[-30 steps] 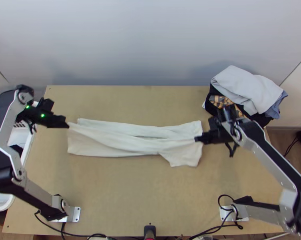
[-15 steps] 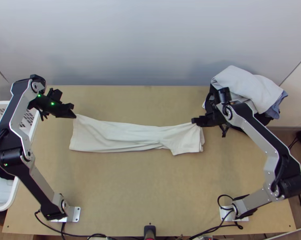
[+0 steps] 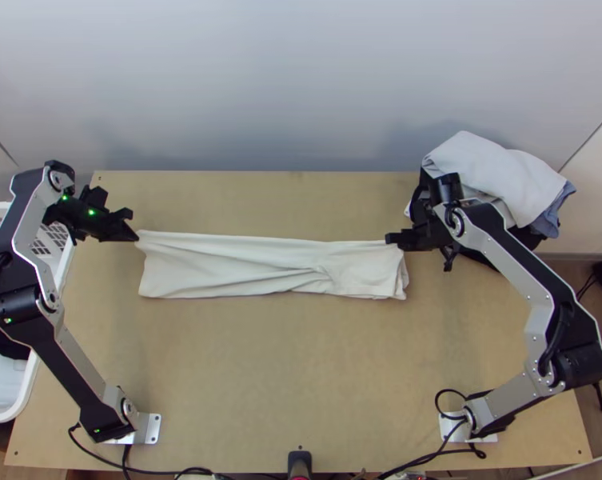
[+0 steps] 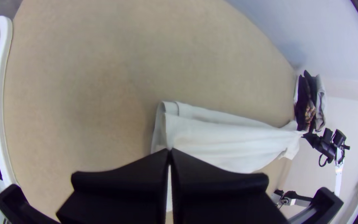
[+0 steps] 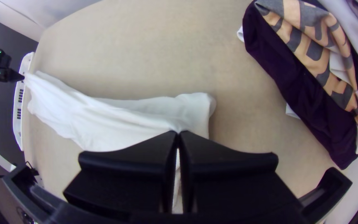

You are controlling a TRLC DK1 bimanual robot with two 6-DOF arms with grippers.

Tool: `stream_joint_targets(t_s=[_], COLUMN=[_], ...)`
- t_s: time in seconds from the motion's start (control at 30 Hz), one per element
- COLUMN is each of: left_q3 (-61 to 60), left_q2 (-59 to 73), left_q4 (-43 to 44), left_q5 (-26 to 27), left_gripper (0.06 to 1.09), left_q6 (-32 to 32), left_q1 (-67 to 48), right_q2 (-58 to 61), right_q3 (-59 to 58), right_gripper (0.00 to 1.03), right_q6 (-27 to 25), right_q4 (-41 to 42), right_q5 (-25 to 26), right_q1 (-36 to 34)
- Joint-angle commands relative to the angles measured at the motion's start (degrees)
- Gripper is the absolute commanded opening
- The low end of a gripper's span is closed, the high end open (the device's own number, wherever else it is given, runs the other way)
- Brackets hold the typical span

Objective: Fold the t-shirt

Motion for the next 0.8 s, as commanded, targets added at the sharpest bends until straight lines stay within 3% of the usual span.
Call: stream_joint_targets(t_s=[0.0,0.03,0.23,0.3,0.4,0.57,0.63,0.77], left_q3=[-5.1,-6.25,-11.96,-15.3,-23.03,-29.71,-31.73,-34.2], left_q2=[-3.56,-4.88,-14.02,-15.42,-17.09,-15.42,-14.63,-11.91], left_q4=[0.11,0.02,4.06,3.18,3.27,7.14,9.78,17.07], left_q5=[0.3,0.22,6.46,9.71,9.8,15.6,16.83,17.09], left_gripper=[0.74,1.06,1.04,1.04,1.04,1.04,1.04,1.04], left_q6=[2.66,3.45,5.03,9.16,16.98,20.59,20.23,16.89], left_q1=[-0.07,-0.43,3.35,5.99,8.19,11.44,11.26,9.68], right_q2=[-2.38,-3.26,-15.56,-20.04,-25.84,-31.56,-32.52,-33.31], right_q3=[-1.75,-1.92,-2.18,-2.27,-3.94,-8.69,-8.51,-4.29], right_gripper=[0.58,0.99,0.99,0.99,0.99,0.99,0.99,0.99], right_q6=[0.62,1.32,4.93,6.33,8.97,12.57,14.51,18.9], right_q4=[-1.54,-2.5,-2.94,-4.52,-8.04,-11.82,-12.87,-14.1], right_q5=[0.41,0.5,3.14,3.14,3.14,2.79,-0.11,-11.54], right_q1=[0.01,0.09,-0.43,-0.52,-0.52,0.97,1.85,-1.05])
